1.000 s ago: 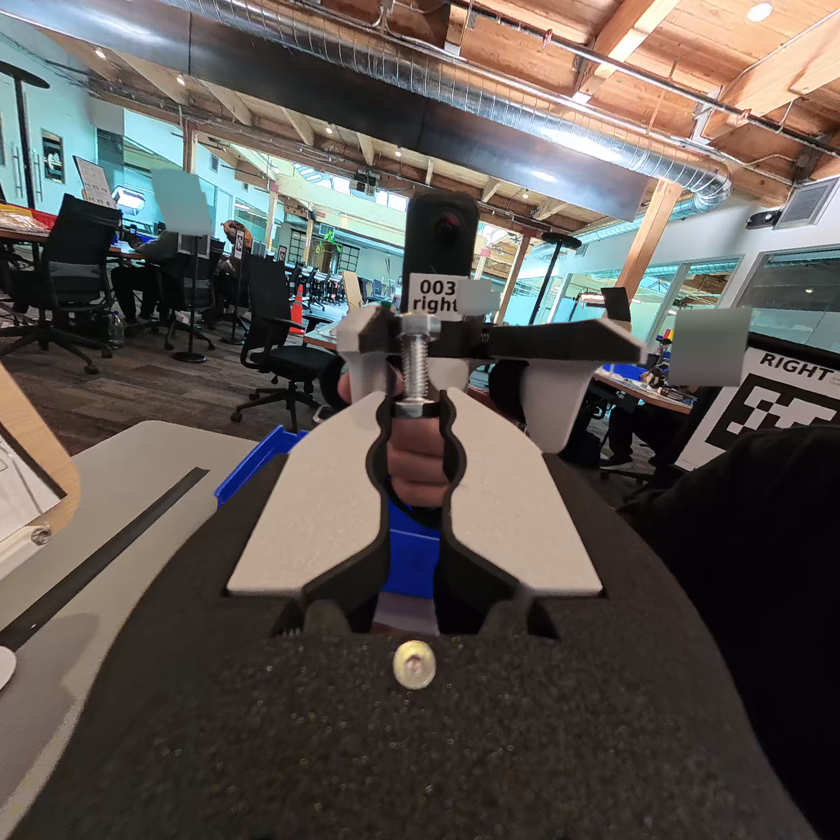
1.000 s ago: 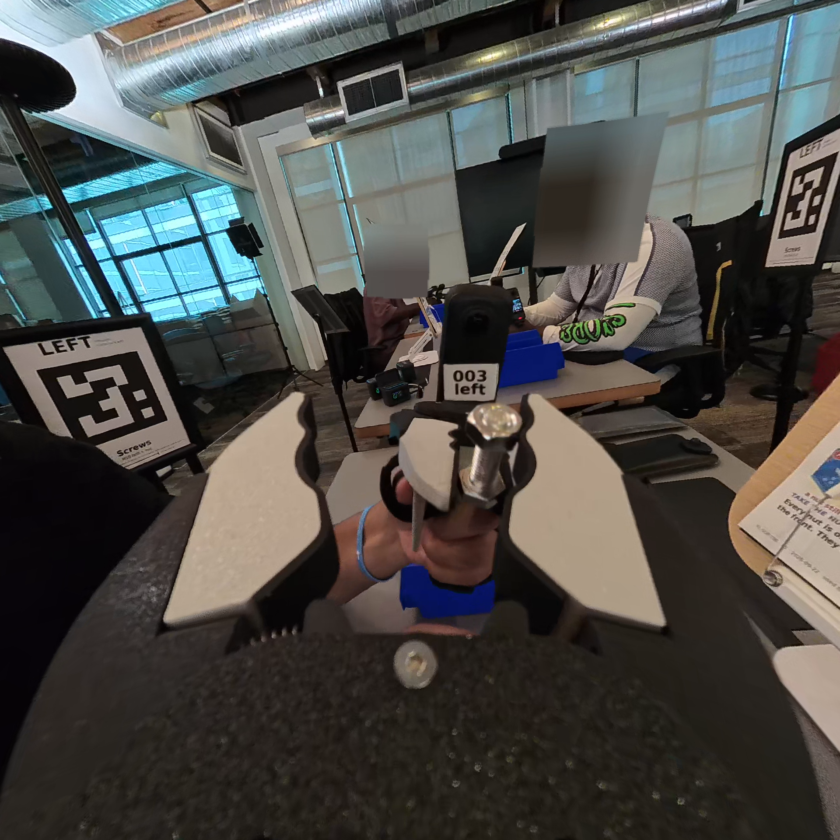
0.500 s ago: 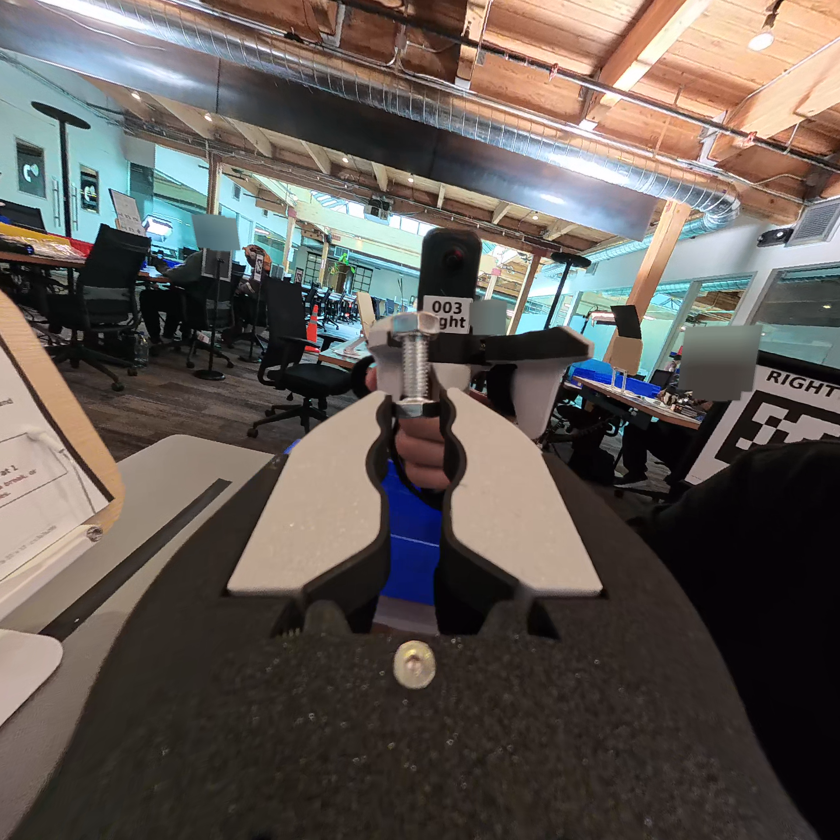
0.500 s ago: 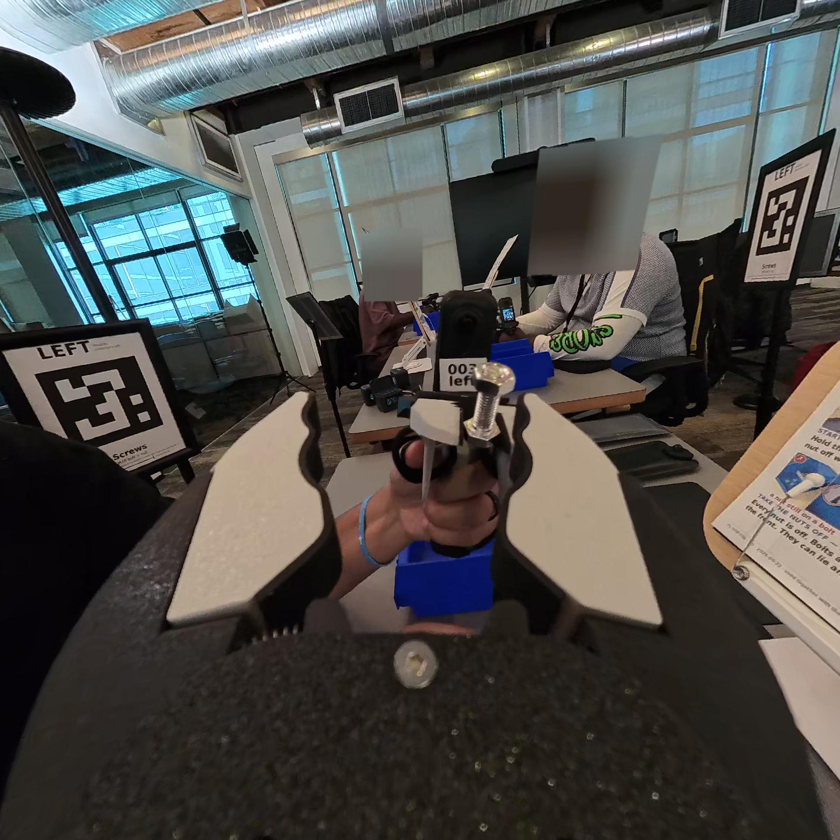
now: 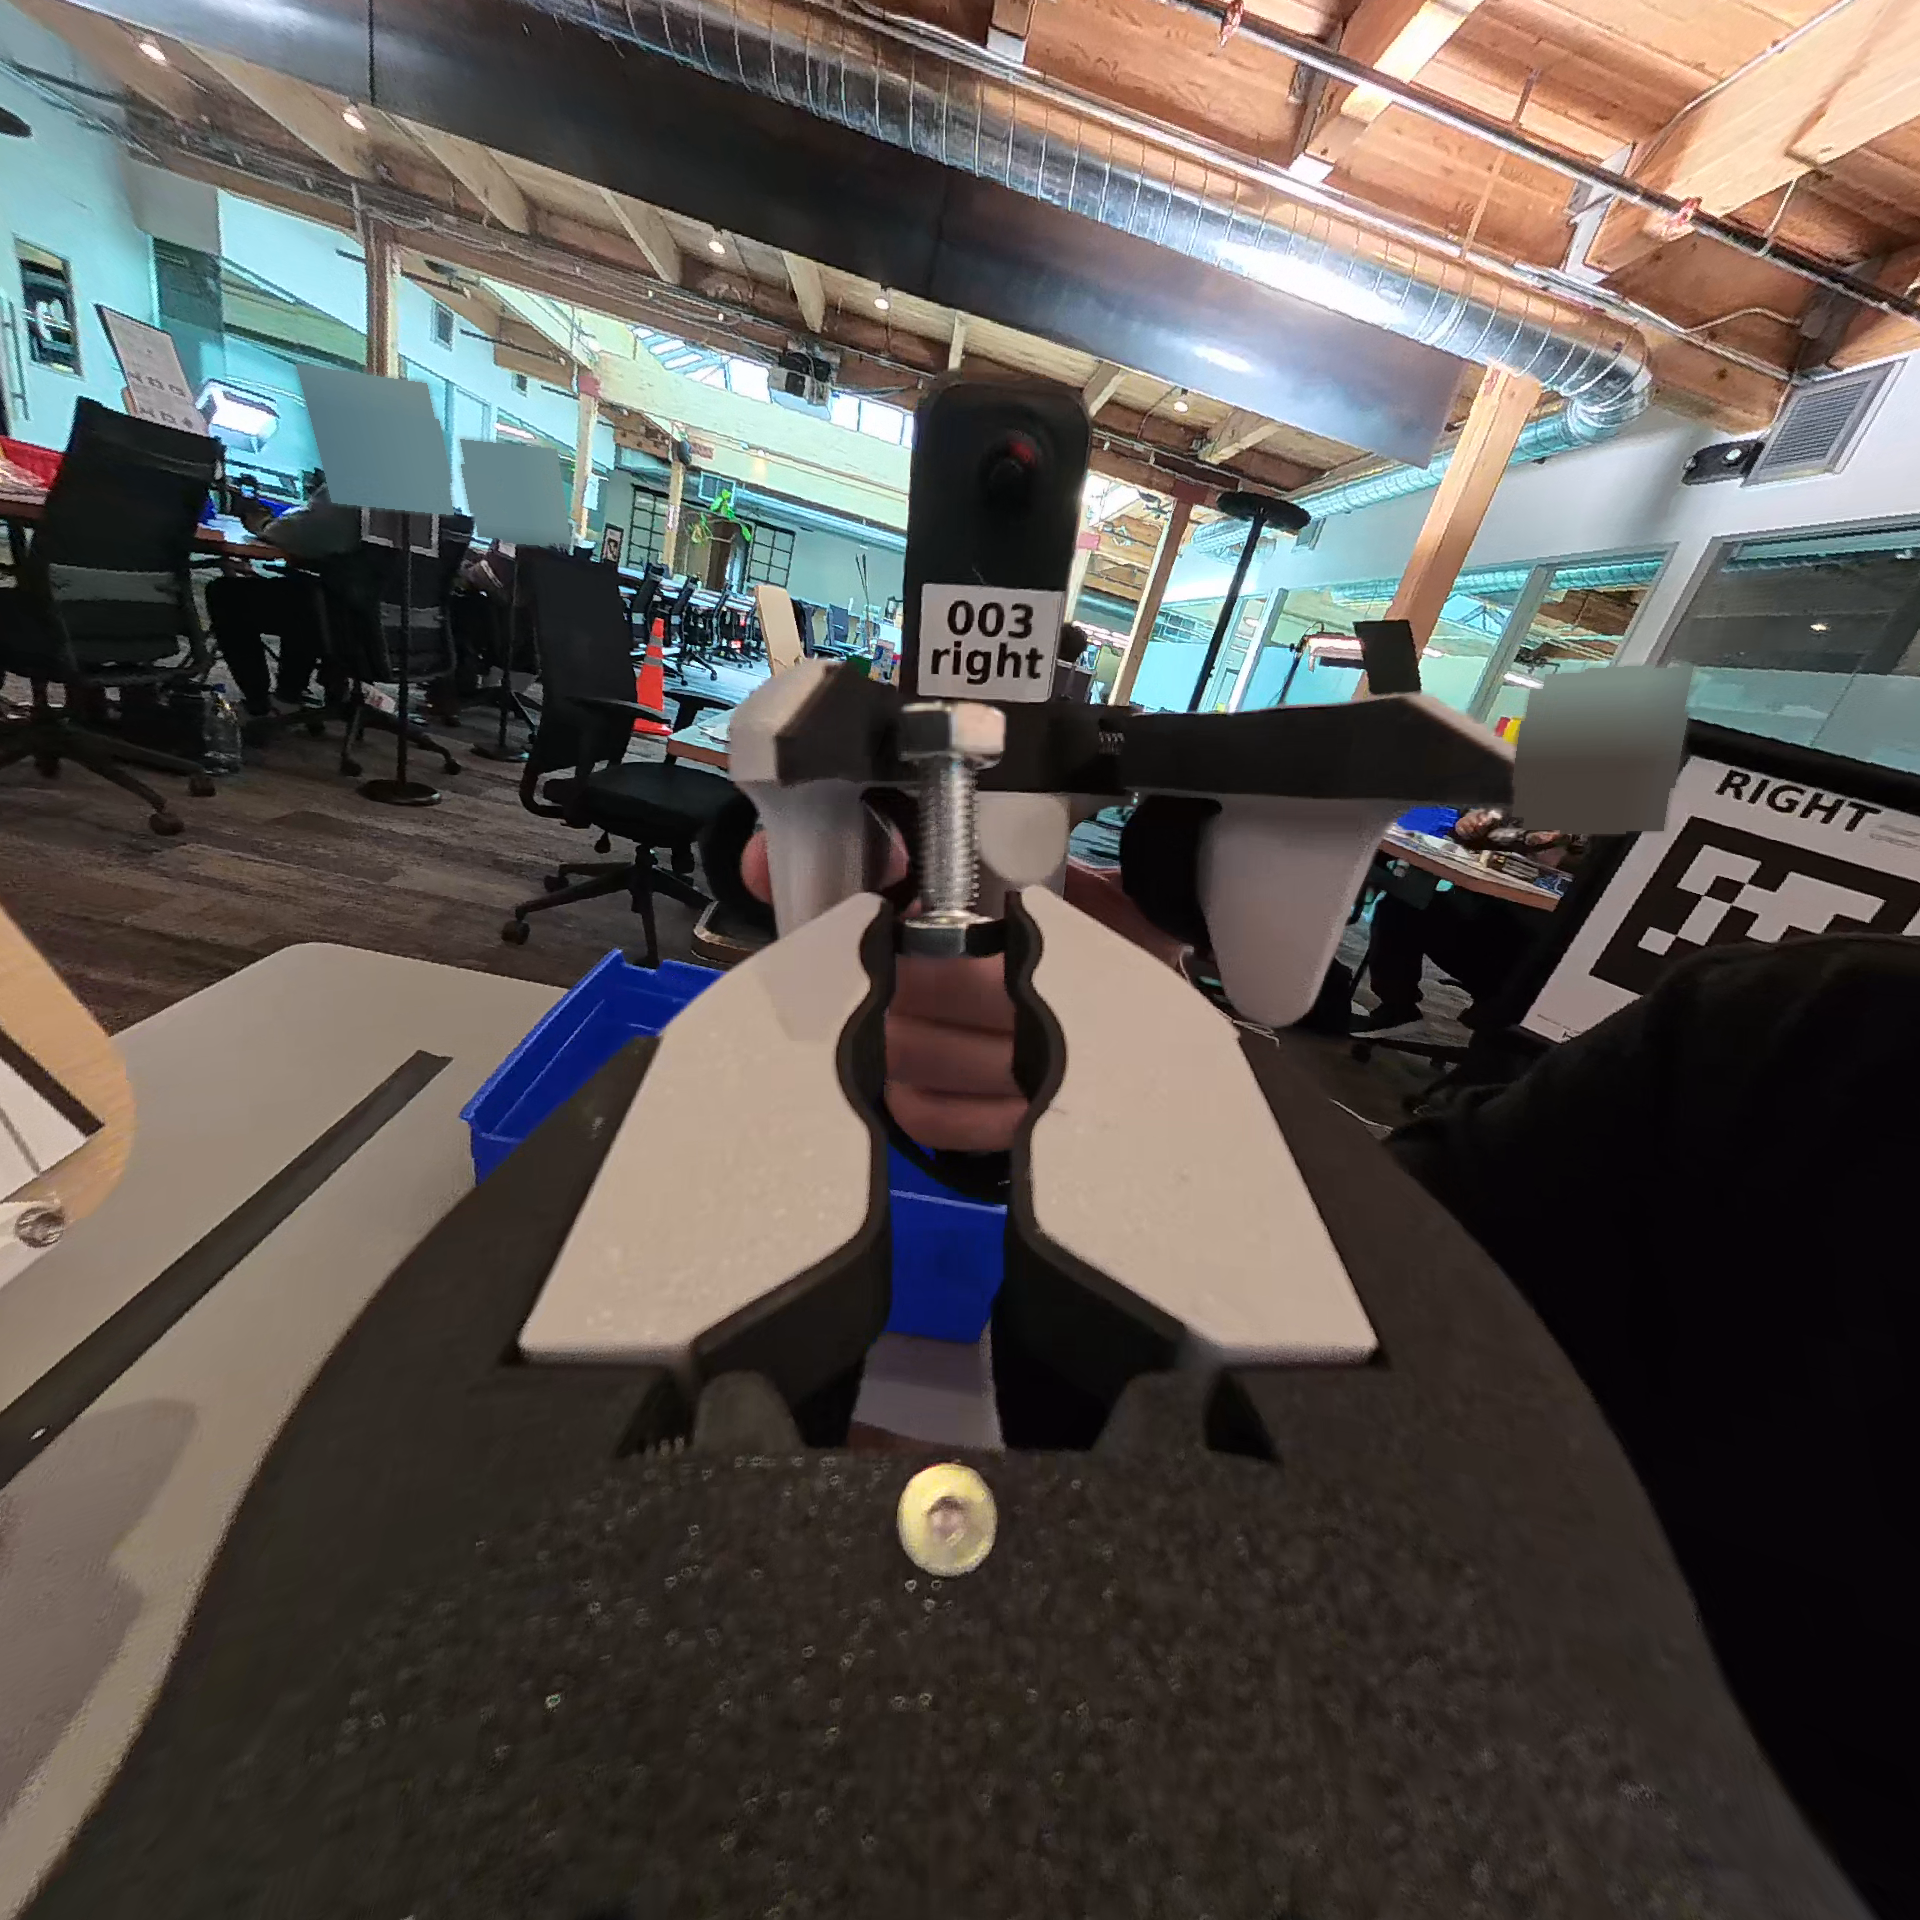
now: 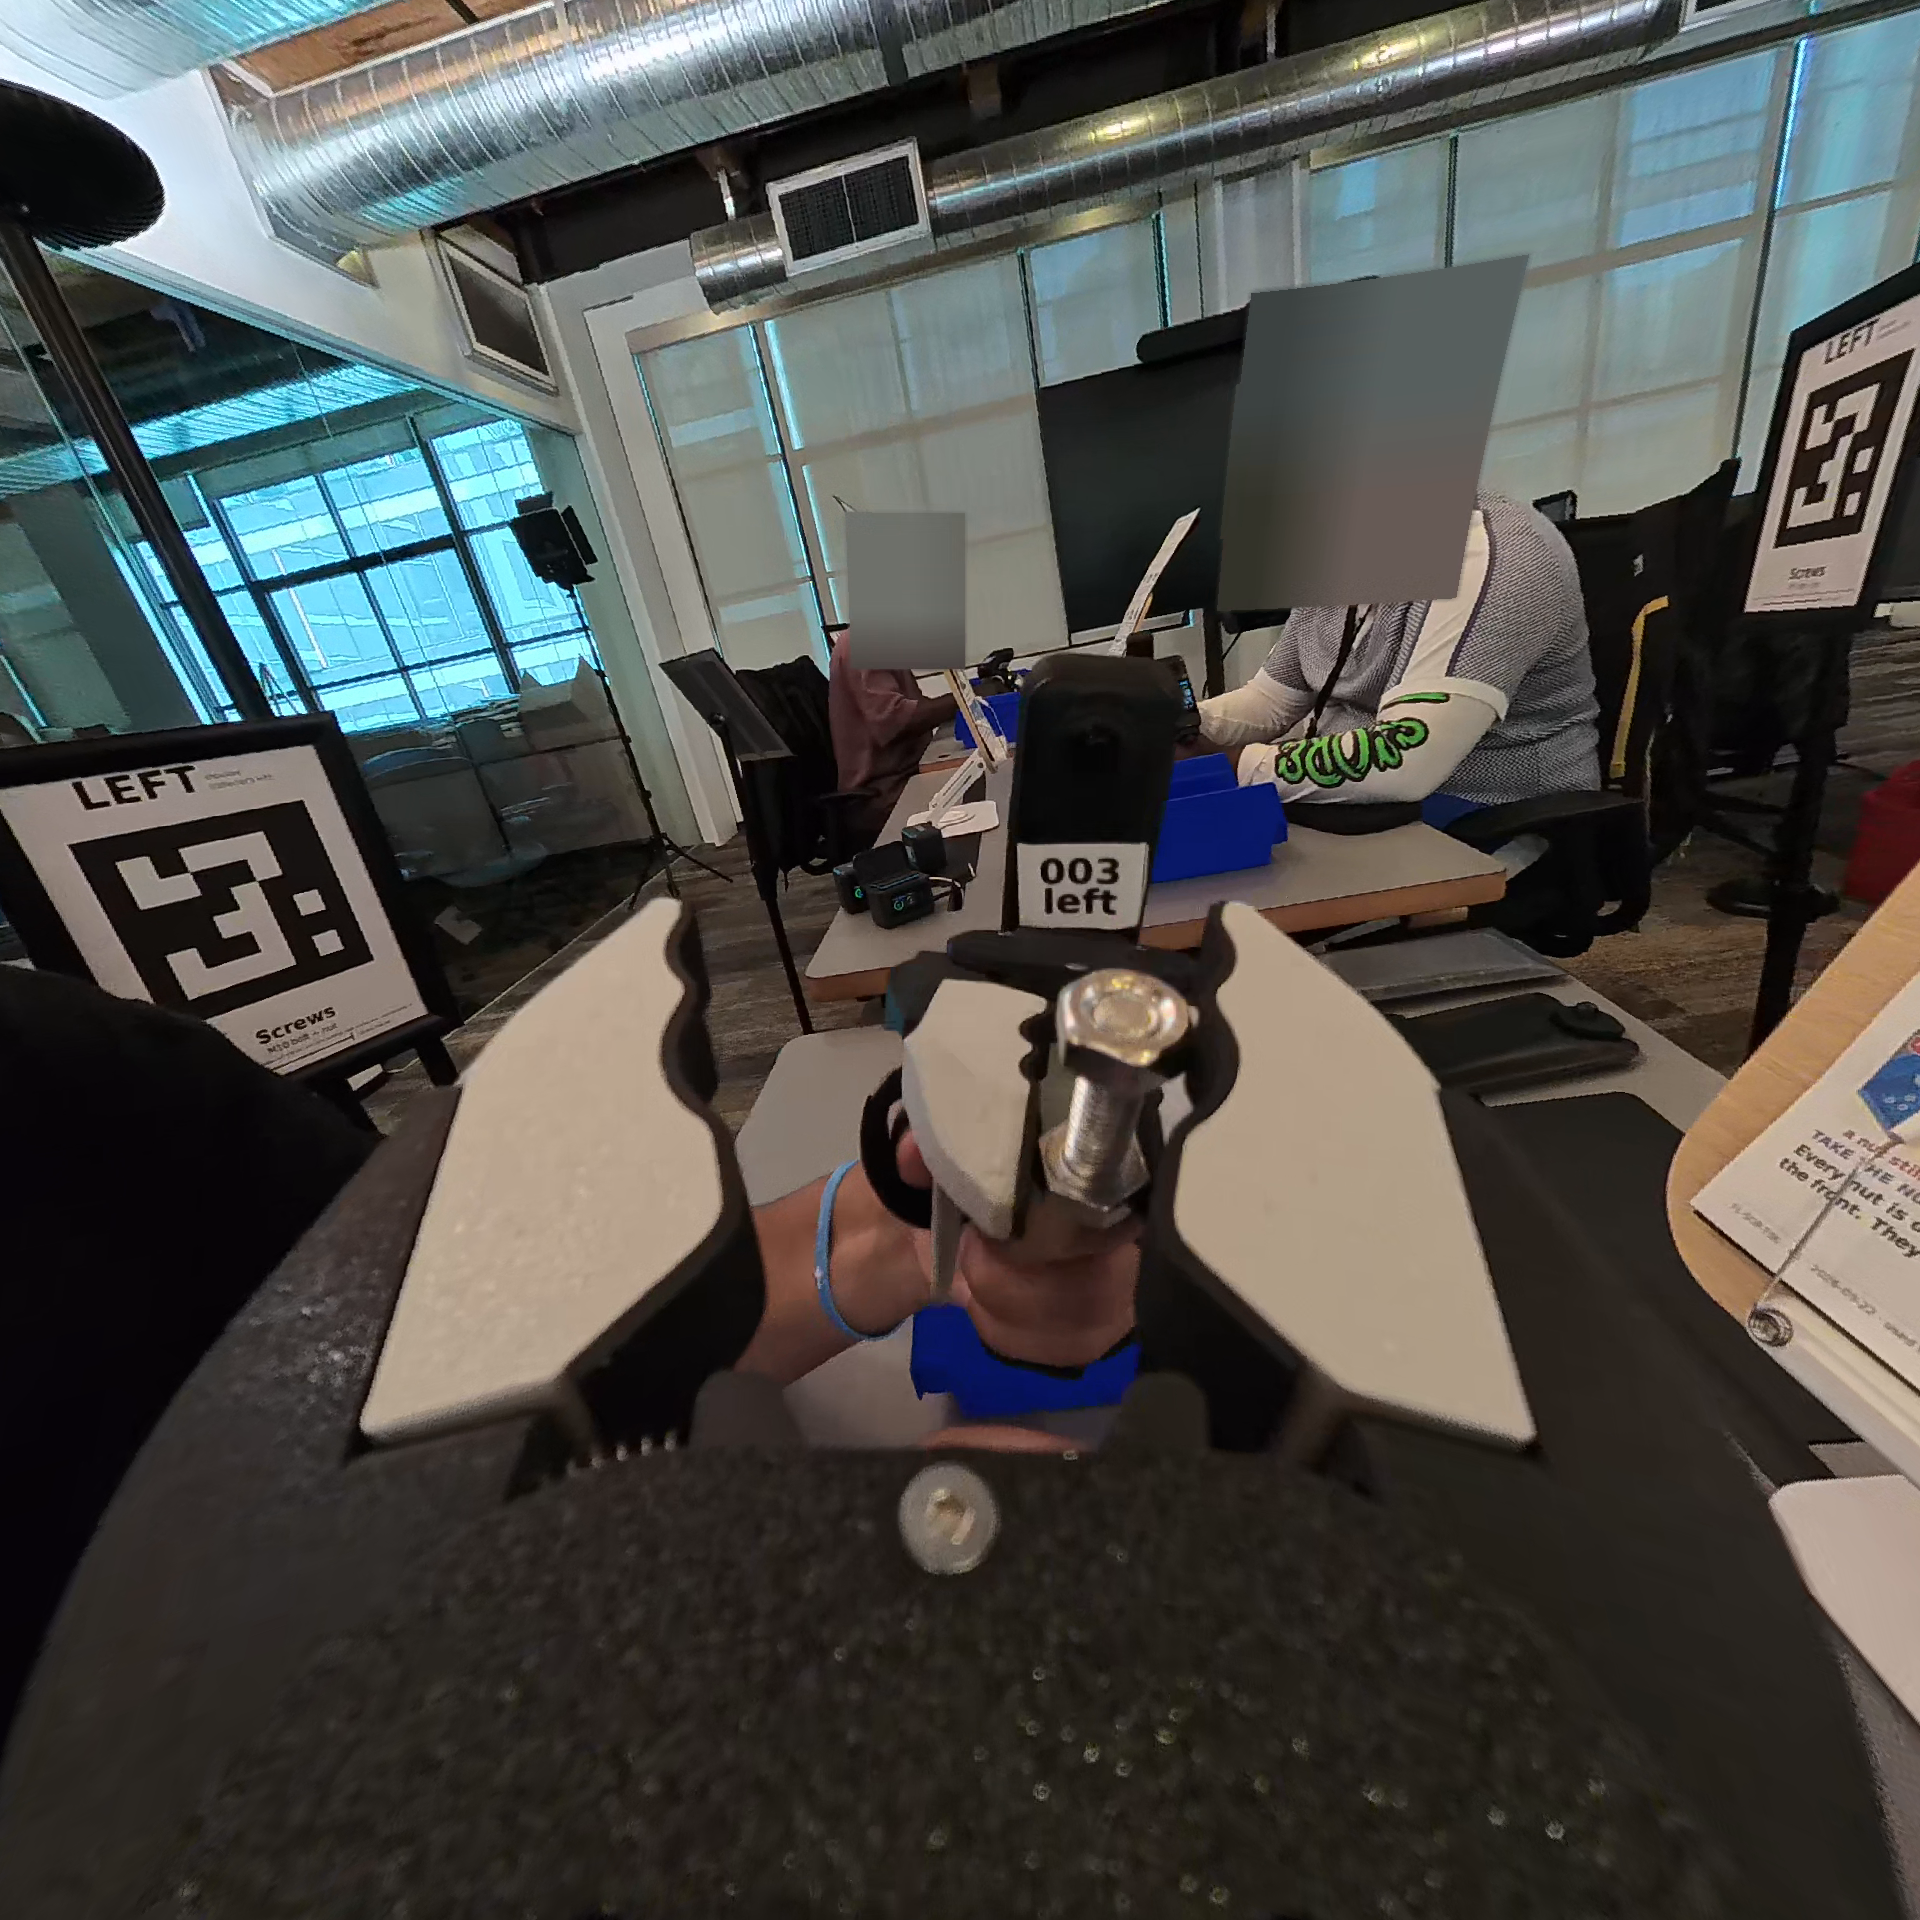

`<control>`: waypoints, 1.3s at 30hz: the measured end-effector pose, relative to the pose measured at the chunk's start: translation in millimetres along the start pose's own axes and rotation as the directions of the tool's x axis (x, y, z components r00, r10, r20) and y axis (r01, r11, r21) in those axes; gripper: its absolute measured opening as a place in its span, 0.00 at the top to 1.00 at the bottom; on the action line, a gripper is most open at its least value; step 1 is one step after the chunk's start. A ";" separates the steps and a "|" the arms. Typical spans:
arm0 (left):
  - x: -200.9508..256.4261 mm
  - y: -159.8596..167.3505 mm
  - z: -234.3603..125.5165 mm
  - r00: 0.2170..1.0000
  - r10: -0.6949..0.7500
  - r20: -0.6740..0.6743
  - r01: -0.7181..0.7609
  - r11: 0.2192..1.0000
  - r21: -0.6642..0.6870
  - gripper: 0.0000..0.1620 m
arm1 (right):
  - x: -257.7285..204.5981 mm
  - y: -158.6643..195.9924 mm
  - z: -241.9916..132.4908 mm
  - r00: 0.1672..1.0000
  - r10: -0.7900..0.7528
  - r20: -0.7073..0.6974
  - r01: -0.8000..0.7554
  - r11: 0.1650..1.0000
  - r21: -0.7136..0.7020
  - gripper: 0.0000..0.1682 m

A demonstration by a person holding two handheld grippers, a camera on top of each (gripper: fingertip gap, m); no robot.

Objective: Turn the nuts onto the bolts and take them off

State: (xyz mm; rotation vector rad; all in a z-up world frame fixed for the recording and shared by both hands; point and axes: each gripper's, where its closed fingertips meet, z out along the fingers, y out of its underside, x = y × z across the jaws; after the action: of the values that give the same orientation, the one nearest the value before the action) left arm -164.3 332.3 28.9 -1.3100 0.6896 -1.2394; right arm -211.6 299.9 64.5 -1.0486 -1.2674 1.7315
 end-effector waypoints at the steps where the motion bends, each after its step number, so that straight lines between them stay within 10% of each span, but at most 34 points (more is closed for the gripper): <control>1: 0.0 0.7 1.2 1.000 0.000 0.001 0.000 1.000 -0.001 0.89 | 0.6 0.4 0.3 1.000 -0.005 -0.004 0.005 1.000 -0.001 0.47; 39: 1.4 -8.0 -11.3 0.999 0.030 0.014 -0.030 1.000 0.004 0.89 | 4.0 -7.2 -14.0 0.999 -0.021 -0.031 0.021 1.000 0.002 0.47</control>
State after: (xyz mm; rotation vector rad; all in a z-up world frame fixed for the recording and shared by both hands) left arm -176.6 328.8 34.5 -1.2992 0.6939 -1.2059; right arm -199.8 310.3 68.1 -1.0529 -1.2524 1.6945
